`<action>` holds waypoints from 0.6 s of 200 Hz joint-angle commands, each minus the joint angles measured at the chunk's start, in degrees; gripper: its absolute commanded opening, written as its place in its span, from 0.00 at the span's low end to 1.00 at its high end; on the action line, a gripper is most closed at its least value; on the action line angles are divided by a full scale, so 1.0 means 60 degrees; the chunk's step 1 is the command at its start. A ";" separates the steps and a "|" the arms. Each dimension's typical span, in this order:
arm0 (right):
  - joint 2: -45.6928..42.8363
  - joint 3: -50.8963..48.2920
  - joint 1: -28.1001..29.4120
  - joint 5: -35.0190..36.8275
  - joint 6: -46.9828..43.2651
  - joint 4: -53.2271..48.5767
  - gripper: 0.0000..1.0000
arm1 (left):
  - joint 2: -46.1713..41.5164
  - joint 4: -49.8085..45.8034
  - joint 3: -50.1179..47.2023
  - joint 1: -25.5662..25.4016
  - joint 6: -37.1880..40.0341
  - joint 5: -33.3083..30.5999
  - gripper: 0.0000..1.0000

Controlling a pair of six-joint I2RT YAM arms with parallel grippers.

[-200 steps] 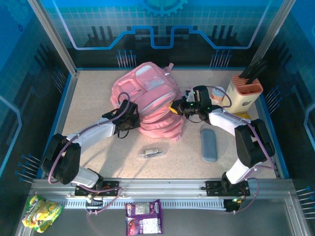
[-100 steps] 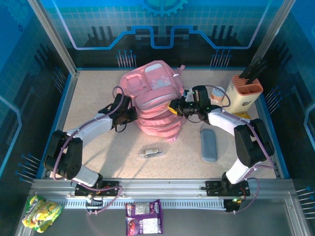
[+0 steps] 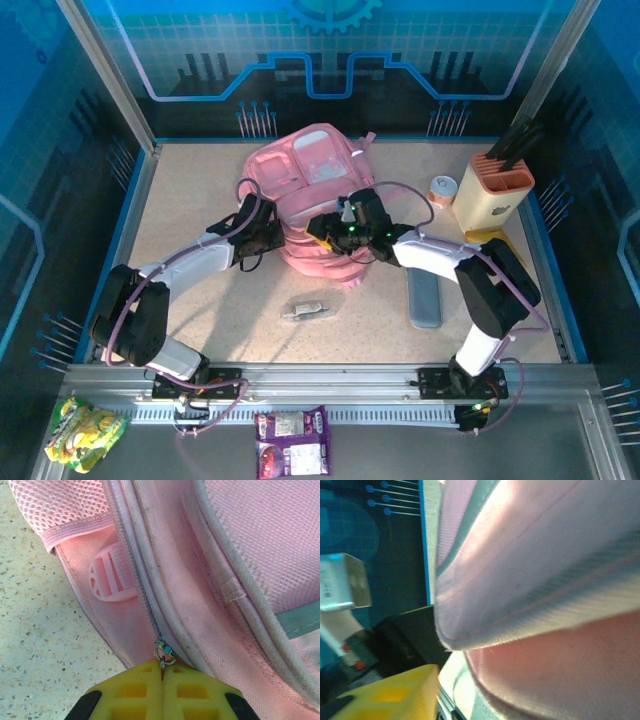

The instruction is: Pack the student bag

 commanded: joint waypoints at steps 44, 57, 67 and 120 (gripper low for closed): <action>0.0631 0.0807 0.0248 0.0440 -0.0769 -0.0260 0.10 | -0.0557 -0.0259 -0.0227 -0.0339 -0.0099 0.0108 0.00; 0.0423 0.0826 0.0081 -0.0065 -0.1315 -0.0597 0.02 | -0.0624 -0.1195 -0.0052 -0.0483 -0.0217 -0.0283 0.00; 0.0166 0.0829 -0.0111 -0.0316 -0.1849 -0.1017 0.00 | -0.0721 -0.1758 0.0002 -0.0714 -0.0272 -0.0619 0.00; -0.0514 0.0990 -0.1636 -0.2175 -0.3468 -0.2454 0.00 | -0.1101 -0.2501 -0.0584 -0.1260 -0.0452 -0.2211 0.00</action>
